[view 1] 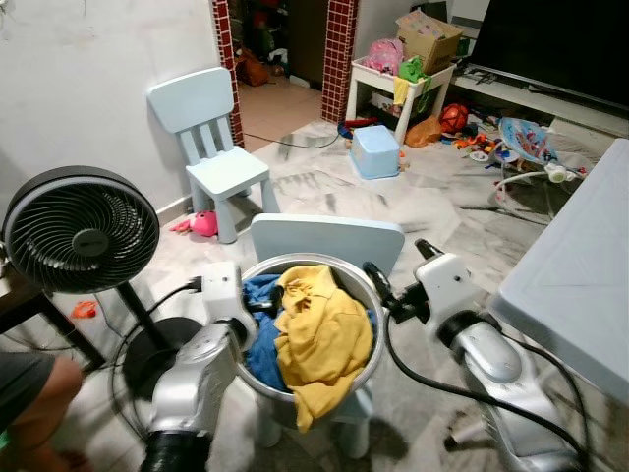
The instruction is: Hang hanger
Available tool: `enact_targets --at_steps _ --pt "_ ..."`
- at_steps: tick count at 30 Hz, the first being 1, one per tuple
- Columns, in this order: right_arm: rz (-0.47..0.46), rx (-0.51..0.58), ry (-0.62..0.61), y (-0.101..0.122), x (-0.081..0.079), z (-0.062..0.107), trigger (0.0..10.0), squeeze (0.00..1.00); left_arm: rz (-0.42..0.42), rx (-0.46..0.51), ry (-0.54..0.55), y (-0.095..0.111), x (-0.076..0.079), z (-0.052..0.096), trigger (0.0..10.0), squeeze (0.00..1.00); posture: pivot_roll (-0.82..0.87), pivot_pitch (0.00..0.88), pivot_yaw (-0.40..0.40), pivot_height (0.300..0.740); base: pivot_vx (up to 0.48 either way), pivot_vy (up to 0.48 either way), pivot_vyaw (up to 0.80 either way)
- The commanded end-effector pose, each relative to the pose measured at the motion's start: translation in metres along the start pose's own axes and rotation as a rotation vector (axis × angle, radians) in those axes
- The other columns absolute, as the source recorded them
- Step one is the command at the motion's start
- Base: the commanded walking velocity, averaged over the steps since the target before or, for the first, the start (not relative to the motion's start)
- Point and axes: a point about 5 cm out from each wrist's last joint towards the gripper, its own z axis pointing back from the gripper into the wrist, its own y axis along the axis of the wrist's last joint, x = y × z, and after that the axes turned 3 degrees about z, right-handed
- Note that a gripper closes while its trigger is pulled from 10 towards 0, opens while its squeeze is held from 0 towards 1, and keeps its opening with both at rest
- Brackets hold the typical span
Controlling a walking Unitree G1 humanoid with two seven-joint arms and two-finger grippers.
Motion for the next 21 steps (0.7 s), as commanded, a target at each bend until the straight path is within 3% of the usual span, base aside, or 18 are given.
enact_targets --at_steps 1,3,5,6,13,20,21 --pt "0.004 -0.030 0.012 0.003 0.005 0.014 10.0 0.00 0.017 -0.032 -0.013 -0.007 0.006 -0.006 10.0 0.00 -0.26 0.018 -0.048 0.740 0.000 0.000 0.00" --pt "0.008 -0.057 0.010 0.000 0.008 0.024 10.0 0.00 0.019 -0.055 -0.021 -0.012 0.008 -0.008 10.0 0.00 -0.28 0.034 -0.052 0.740 0.000 0.000 0.00" --pt "0.017 -0.120 0.006 -0.006 0.011 0.047 10.0 0.00 0.021 -0.088 -0.044 -0.022 0.015 -0.010 10.0 0.00 -0.32 0.062 -0.056 0.740 0.000 0.000 0.00" --pt "0.021 -0.176 -0.002 -0.011 0.014 0.066 10.0 0.00 0.016 -0.108 -0.065 -0.029 0.021 -0.012 10.0 0.00 -0.34 0.076 -0.060 0.740 0.000 0.000 0.00" --pt "0.020 -0.225 -0.013 -0.010 0.017 0.083 10.0 0.00 0.011 -0.135 -0.084 -0.036 0.028 -0.019 10.0 0.00 -0.37 0.097 -0.065 0.740 0.000 0.000 0.00" --pt "-0.011 -0.318 0.109 -0.007 0.011 0.101 10.0 0.00 0.047 -0.148 -0.029 -0.043 0.031 -0.027 10.0 0.00 -0.40 0.118 -0.072 0.740 0.000 0.000 0.00" --pt "-0.023 -0.327 0.129 -0.008 0.011 0.103 10.0 0.00 0.062 -0.142 -0.009 -0.043 0.029 -0.027 9.6 0.00 -0.40 0.119 -0.072 0.740 0.000 0.000 0.00"
